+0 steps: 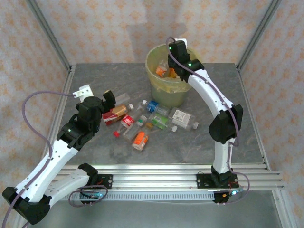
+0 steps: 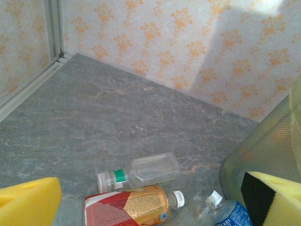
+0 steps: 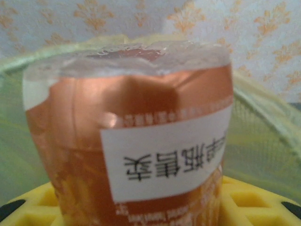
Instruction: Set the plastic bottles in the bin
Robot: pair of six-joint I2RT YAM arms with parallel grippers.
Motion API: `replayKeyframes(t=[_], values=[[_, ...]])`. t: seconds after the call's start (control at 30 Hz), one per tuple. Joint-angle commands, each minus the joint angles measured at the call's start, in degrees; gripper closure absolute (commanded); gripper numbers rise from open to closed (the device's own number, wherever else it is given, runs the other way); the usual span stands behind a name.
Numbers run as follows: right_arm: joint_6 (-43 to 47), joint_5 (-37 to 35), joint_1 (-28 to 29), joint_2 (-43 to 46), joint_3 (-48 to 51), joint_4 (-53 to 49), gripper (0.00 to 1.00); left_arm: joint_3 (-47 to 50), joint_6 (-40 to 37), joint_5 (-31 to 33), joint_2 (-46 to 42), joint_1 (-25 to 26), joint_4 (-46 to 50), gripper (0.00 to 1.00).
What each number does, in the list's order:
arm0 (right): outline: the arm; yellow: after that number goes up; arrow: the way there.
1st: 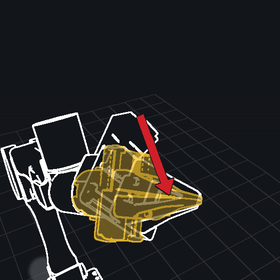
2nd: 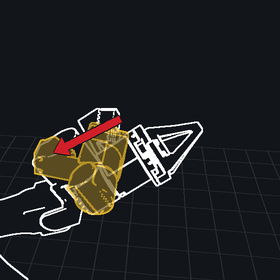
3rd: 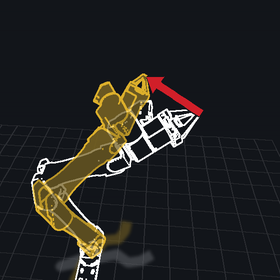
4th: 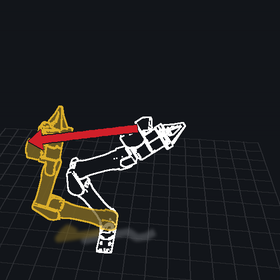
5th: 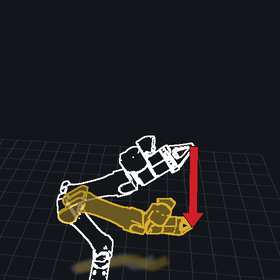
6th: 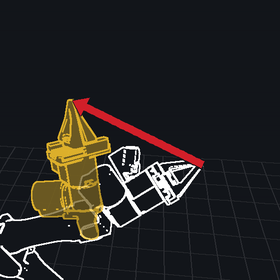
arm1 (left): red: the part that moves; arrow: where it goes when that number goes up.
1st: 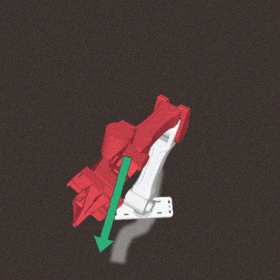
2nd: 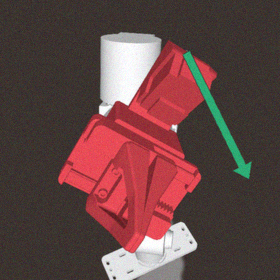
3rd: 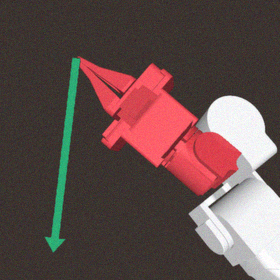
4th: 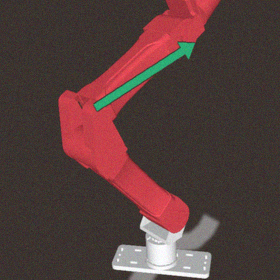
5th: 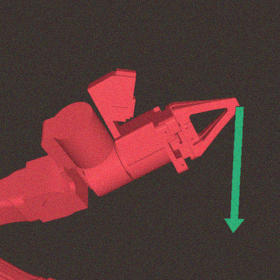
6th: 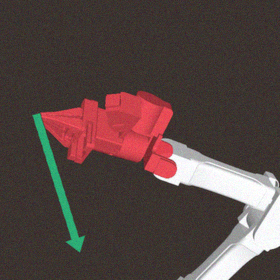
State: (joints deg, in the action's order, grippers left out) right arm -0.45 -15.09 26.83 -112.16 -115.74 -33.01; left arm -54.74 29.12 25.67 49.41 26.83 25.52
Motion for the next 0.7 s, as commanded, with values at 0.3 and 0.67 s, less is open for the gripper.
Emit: replayKeyframes(t=[0.3,0.67], values=[[-1.53,-6.80,-0.37,6.56,1.02,2.07,0.13,-3.30,-0.62,-1.70,1.25,-0.55,1.63,0.00],[-2.24,-6.38,-0.37,11.70,-1.59,-2.59,0.10,-6.47,-1.58,-3.36,5.66,-0.55,3.85,0.00]])
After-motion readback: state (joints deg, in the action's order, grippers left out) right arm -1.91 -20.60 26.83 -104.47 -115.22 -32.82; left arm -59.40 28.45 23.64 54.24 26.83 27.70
